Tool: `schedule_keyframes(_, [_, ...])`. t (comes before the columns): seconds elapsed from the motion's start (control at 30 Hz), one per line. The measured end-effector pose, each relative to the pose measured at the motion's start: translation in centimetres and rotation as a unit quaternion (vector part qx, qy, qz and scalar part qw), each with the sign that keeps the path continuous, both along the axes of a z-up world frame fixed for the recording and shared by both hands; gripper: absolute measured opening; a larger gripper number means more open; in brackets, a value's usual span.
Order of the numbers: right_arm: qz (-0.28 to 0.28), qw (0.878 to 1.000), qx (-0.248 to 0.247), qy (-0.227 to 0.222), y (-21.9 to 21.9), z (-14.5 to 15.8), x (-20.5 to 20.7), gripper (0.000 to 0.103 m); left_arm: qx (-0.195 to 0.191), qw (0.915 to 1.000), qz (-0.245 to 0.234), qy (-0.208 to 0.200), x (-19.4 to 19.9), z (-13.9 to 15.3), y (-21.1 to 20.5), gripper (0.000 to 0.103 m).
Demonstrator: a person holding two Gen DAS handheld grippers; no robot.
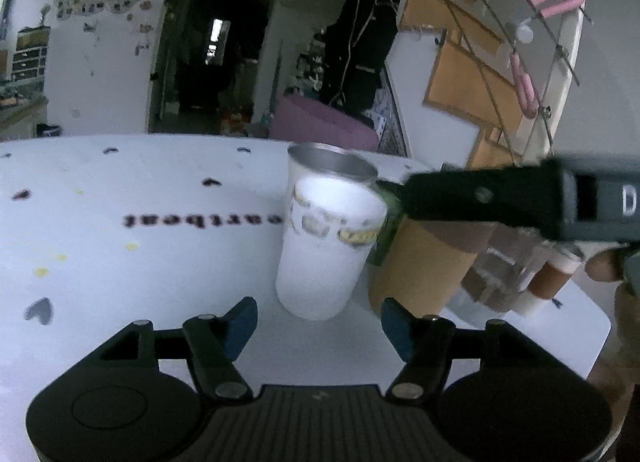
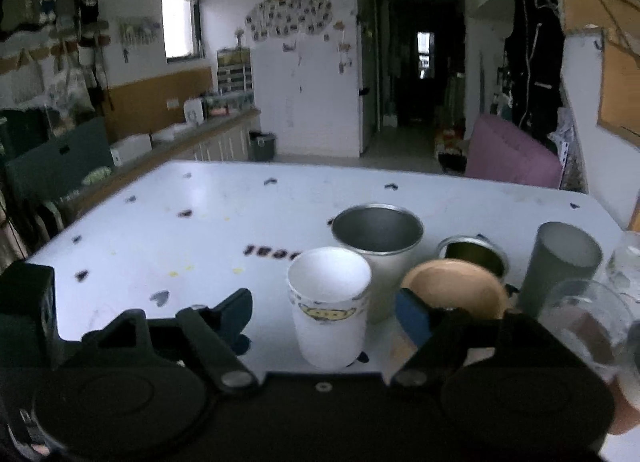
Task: Flip cup upright
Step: 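Open the right gripper and withdraw both grippers from the upright cup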
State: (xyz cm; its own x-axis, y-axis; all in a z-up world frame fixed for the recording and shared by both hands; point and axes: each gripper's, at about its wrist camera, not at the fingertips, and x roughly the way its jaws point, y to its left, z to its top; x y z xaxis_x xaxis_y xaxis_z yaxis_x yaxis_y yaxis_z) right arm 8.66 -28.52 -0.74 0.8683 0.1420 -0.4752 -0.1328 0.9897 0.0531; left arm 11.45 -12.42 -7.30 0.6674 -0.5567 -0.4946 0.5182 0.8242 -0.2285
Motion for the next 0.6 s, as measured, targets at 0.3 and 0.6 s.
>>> schedule_keyframes(0.3, [-0.03, 0.998, -0.001, -0.059, -2.9, 1.7, -6.0, 0.084, 0.013, 0.9984, 0.043, -0.035, -4.3, 4.5, 1.3, 0.088])
schedule_keyframes(0.6, [-0.07, 0.994, -0.005, -0.085, -5.1, 1.9, -9.6, 0.09, 0.008, 0.9954, 0.076, -0.057, -8.0, 6.8, 1.8, 0.103])
